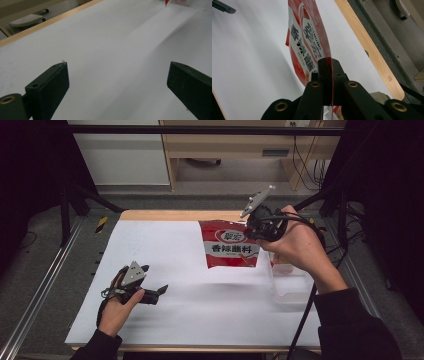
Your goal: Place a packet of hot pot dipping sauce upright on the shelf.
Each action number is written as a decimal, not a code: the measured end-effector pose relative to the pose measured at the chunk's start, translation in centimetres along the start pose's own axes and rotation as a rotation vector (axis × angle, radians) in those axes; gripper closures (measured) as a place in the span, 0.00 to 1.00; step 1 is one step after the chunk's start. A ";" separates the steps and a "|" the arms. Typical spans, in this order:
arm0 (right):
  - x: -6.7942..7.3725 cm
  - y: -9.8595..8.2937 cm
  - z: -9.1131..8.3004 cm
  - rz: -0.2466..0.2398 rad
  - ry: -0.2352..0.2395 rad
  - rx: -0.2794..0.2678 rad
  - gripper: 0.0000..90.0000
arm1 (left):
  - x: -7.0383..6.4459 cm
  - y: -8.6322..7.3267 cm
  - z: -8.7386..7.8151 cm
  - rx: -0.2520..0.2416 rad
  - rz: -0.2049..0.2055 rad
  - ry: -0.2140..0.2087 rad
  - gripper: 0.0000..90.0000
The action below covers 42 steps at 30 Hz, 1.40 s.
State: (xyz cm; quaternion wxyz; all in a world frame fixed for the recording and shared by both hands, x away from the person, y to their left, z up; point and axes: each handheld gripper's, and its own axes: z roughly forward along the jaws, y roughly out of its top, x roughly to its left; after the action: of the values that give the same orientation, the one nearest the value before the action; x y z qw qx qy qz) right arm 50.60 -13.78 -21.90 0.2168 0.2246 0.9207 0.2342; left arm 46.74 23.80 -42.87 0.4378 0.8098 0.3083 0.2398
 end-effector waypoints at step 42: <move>-2.9 -3.1 -5.5 0.076 -0.045 -0.038 1.00 | 4.3 -1.9 -2.1 -0.006 -0.057 0.127 0.05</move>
State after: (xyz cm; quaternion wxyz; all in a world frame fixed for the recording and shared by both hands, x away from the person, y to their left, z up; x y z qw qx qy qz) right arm 49.19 -19.59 -18.32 0.2325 0.2604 0.9019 0.2544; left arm 47.74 28.86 -42.95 0.4267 0.7824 0.3576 0.2791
